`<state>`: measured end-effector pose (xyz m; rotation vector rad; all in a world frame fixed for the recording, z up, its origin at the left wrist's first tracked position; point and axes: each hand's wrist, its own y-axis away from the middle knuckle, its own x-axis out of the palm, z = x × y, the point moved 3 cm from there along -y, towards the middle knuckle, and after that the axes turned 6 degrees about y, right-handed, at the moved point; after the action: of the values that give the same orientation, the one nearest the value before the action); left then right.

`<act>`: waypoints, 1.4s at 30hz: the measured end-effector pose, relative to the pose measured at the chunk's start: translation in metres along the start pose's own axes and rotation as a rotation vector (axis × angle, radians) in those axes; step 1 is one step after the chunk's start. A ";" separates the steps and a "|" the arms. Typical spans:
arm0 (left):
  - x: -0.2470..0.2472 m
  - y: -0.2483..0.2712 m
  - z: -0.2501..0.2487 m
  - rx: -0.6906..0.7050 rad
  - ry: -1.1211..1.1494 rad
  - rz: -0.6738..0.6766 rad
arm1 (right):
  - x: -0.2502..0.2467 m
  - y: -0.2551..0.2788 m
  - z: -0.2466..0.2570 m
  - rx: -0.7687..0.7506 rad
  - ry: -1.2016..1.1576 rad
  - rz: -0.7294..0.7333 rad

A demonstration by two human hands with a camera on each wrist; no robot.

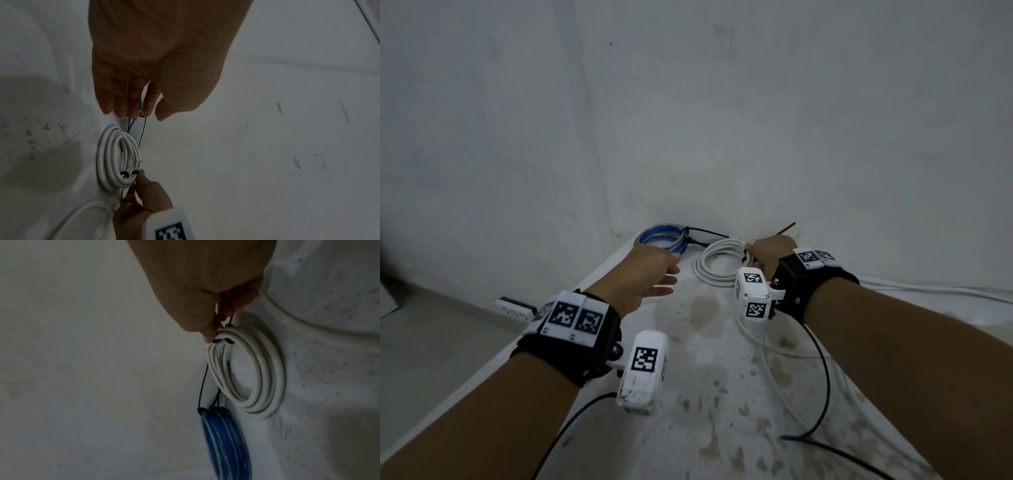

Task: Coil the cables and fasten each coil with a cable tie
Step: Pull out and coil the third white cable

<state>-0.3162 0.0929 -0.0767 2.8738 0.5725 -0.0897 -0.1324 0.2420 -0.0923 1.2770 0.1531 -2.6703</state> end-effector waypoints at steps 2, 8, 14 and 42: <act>0.006 0.004 0.000 0.002 -0.017 0.018 | -0.001 0.001 -0.004 0.034 0.014 0.040; 0.031 0.028 -0.013 0.047 -0.087 0.070 | -0.032 0.026 -0.029 0.117 -0.428 0.029; 0.085 0.080 -0.031 0.149 -0.139 0.192 | -0.116 0.104 -0.078 0.324 -0.674 -0.129; 0.222 0.135 -0.078 0.502 -0.132 -0.012 | -0.179 0.279 -0.219 0.223 0.075 0.056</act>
<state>-0.0578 0.0704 0.0035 3.3079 0.6133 -0.4855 0.2016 0.0269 -0.0946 1.4220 -0.1731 -2.6522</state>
